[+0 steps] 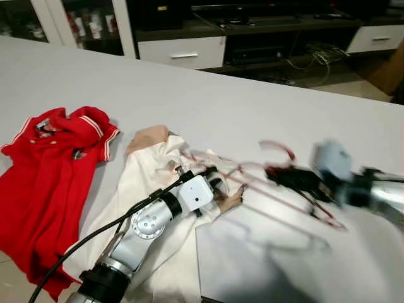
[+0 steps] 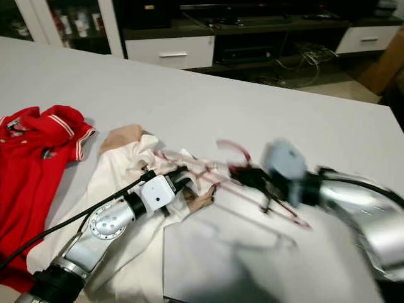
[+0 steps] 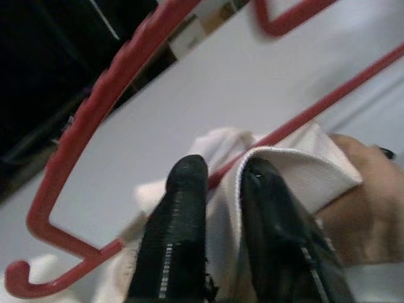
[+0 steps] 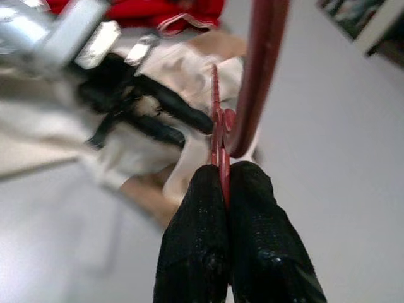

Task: Hang hanger

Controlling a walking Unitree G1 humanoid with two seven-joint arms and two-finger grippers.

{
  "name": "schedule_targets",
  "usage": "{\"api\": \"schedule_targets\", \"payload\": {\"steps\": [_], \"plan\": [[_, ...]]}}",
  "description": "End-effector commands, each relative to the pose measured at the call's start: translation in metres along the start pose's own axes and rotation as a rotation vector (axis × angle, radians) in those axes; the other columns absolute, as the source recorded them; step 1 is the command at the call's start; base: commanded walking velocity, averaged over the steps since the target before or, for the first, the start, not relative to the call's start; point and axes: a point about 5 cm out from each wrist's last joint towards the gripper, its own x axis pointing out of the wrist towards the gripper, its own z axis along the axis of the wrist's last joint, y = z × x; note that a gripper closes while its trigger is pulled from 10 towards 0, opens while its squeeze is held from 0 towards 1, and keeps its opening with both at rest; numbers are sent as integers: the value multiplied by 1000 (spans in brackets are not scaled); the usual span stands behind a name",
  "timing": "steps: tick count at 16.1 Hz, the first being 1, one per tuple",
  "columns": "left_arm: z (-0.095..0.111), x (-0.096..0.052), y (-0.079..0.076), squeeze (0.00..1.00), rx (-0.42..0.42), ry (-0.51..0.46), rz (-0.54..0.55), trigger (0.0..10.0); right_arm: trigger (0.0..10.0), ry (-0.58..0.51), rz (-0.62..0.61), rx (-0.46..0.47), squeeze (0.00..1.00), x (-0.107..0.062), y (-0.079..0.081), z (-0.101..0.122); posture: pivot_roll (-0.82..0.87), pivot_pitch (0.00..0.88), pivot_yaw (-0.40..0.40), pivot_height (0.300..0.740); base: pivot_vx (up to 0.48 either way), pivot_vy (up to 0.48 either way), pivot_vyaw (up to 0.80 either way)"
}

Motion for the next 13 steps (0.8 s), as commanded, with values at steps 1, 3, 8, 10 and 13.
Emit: {"api": "schedule_targets", "payload": {"steps": [1, 3, 8, 10, 13], "plan": [[1, -1, 1, 0, 21, -1, 7, 10000, 10000, 25, -19, -9, 0, 0, -2, -1, 51, 93, -28, 740, 0, 0, 0], [7, -3, 7, 0, 84, -46, 30, 10000, 10000, 37, -14, -17, 0, 4, 1, -1, 54, 94, -29, 740, 0, 0, 0], [16, -3, 10, 1000, 176, -120, 41, 10000, 10000, 83, -33, -20, 0, 7, 0, -7, 47, 94, -29, 740, 0, 0, 0], [22, -5, 21, 0, 134, -155, 53, 10000, 10000, 116, -27, -13, 0, 6, 3, -13, 44, 95, -32, 740, 0, 0, 0], [25, -9, 49, 0, 55, -184, 120, 10000, 10000, 166, -43, -1, 0, 7, 2, -22, 46, 96, -33, 740, 0, 0, 0]]}}
